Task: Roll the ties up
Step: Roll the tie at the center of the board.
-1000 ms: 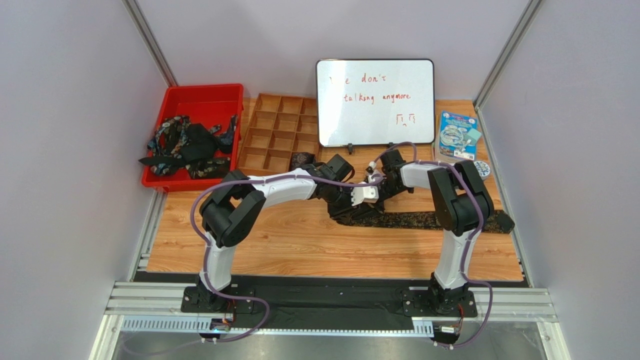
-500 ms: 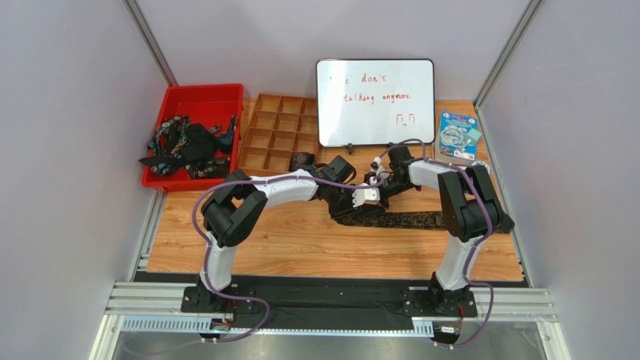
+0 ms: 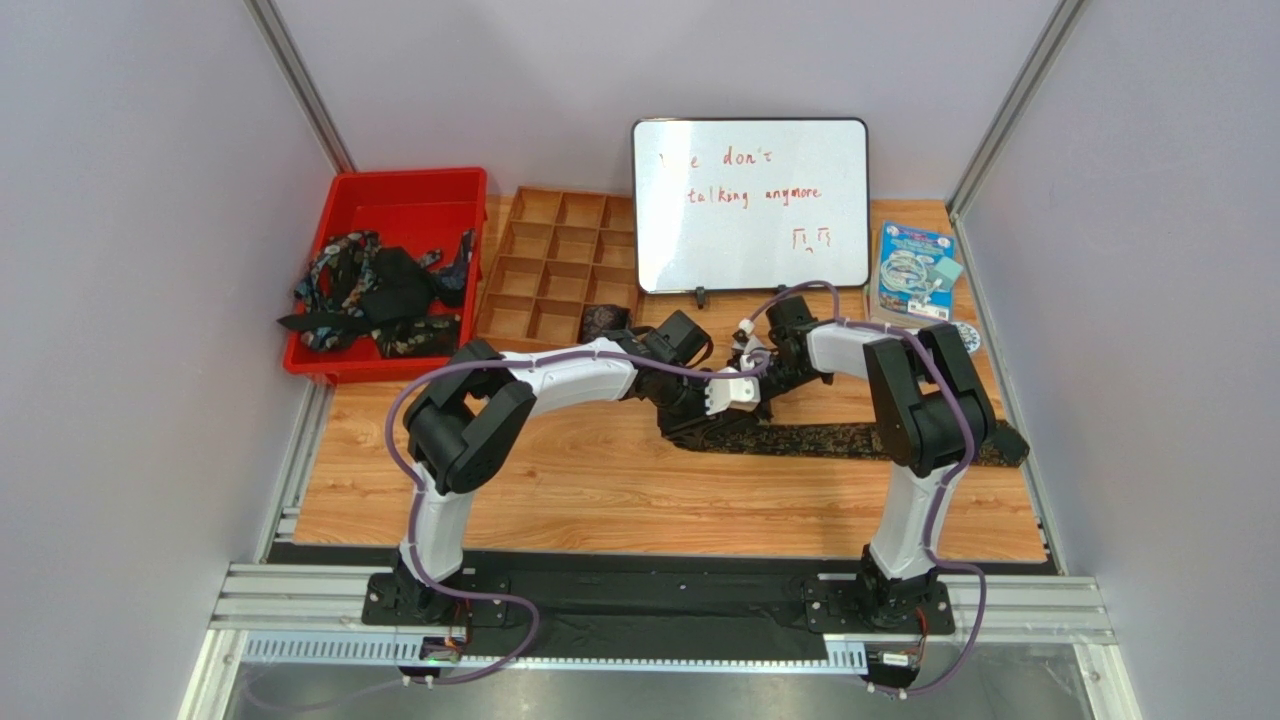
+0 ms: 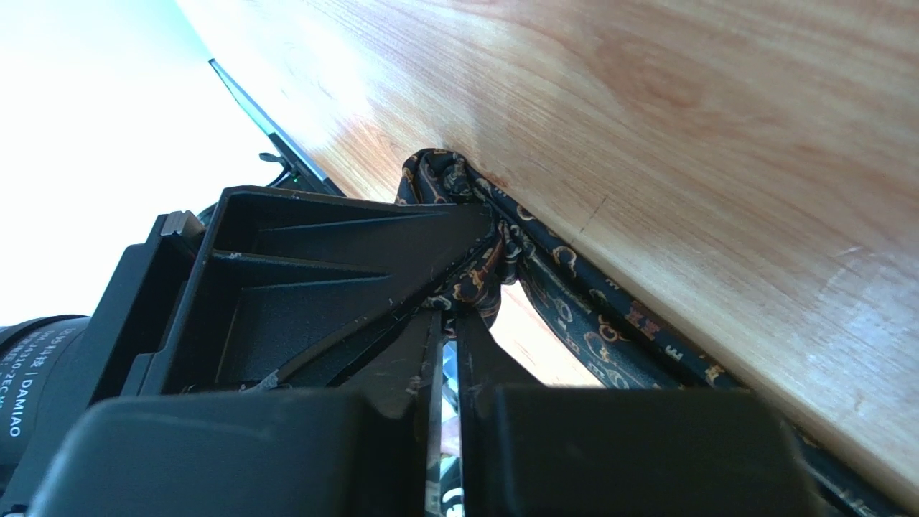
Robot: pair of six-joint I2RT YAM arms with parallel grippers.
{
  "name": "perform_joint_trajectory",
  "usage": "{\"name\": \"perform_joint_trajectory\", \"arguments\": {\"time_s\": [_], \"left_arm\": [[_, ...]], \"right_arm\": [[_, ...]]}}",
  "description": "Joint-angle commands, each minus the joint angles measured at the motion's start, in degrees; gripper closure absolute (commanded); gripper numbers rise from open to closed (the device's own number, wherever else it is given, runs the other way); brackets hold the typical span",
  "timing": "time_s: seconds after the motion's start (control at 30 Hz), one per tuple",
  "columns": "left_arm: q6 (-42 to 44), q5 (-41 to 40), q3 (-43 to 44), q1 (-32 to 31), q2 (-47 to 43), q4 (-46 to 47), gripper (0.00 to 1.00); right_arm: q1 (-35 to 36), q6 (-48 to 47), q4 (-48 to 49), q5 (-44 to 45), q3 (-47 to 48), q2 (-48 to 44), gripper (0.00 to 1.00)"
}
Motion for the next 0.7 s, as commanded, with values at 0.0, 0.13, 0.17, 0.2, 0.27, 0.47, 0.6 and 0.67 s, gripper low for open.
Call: {"name": "perform_joint_trajectory", "arguments": {"time_s": [0.0, 0.13, 0.17, 0.2, 0.27, 0.47, 0.6, 0.67], "left_arm": [[3.4, -2.1, -3.4, -0.7, 2.9, -5.4, 0.62], [4.3, -0.9, -3.9, -0.3, 0.0, -5.2, 0.53], [4.3, -0.5, -3.9, 0.0, -0.5, -5.2, 0.47], [4.4, 0.0, -3.9, 0.2, -0.8, -5.2, 0.45], [4.5, 0.9, -3.7, 0.5, -1.9, -5.1, 0.39], [3.8, 2.4, -4.8, 1.3, -5.6, -2.8, 0.27], [2.9, 2.1, -6.4, 1.3, -7.4, 0.6, 0.23], [1.3, 1.7, -6.6, 1.4, -7.6, 1.4, 0.21]], "right_arm": [[0.3, -3.2, 0.9, 5.3, 1.5, 1.2, 1.0], [-0.5, -4.4, -0.6, 7.1, 1.2, 2.6, 1.0], [-0.9, -4.6, -1.1, 8.1, 1.3, 3.0, 1.0], [-1.1, -4.9, -1.5, 8.4, 1.1, 3.4, 1.0], [-1.5, -5.2, -2.0, 9.4, 1.1, 4.3, 1.0], [-1.9, -5.9, -2.3, 11.4, 1.0, 5.8, 1.0], [-2.3, -5.9, -2.5, 11.8, 1.3, 7.2, 1.0], [-2.3, -6.3, -2.6, 12.1, 1.3, 7.4, 1.0]]}}
